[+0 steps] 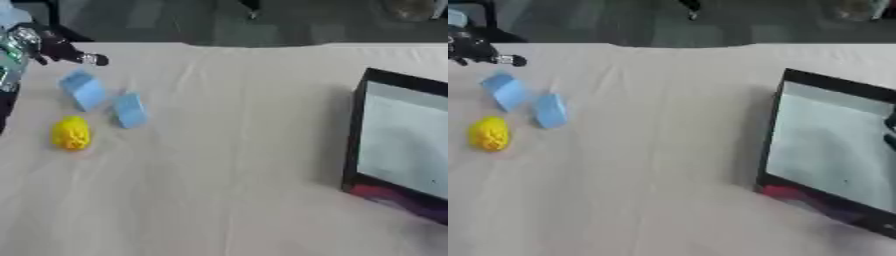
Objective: Pick up the objects with one hand, pass them to the other hand, and then place them into the box on the other side of the table.
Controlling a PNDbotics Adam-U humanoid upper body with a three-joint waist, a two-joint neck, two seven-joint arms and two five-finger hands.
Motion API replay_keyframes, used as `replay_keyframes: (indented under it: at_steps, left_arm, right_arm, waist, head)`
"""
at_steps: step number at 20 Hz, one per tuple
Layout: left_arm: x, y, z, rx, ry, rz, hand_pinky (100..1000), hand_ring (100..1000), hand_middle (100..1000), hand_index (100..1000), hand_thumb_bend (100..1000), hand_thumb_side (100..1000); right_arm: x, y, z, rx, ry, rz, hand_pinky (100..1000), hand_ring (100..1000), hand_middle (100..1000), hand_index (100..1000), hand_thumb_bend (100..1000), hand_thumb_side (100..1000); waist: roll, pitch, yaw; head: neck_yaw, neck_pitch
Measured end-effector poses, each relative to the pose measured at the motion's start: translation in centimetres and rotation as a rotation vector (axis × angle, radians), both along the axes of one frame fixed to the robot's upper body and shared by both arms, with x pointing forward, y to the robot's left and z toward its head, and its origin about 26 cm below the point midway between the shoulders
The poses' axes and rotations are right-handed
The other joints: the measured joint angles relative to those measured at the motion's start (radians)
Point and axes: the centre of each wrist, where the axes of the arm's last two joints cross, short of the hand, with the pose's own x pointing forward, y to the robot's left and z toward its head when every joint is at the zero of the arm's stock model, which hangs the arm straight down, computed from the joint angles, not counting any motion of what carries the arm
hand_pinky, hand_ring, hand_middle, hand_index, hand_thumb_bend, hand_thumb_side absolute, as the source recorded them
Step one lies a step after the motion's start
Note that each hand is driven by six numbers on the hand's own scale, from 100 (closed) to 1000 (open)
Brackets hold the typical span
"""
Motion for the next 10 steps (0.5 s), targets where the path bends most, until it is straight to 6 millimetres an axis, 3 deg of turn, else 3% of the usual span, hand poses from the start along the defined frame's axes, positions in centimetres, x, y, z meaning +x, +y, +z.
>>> replay_keyframes:
  at_steps: [4, 10]
  left_arm:
    - [0.1, 0.5, -0.5, 0.051, 0.04, 0.04, 947, 913, 831, 839, 741, 450]
    - [0.1, 1.0, -1.2, 0.081, 0.062, 0.103, 950, 915, 834, 825, 664, 386]
  right_arm:
    - [0.0, 0.0, 0.0, 0.0, 0.001, 0.001, 1000, 1000, 1000, 1000, 100, 639]
    - [0.1, 0.1, 0.1, -0.001, -0.003, 0.004, 1000, 1000, 1000, 1000, 100, 640]
  waist:
    - [0.0, 0.0, -0.002]
    - [0.0, 0.0, -0.007]
  head:
    - [0.003, 0.0]
    - [0.009, 0.0]
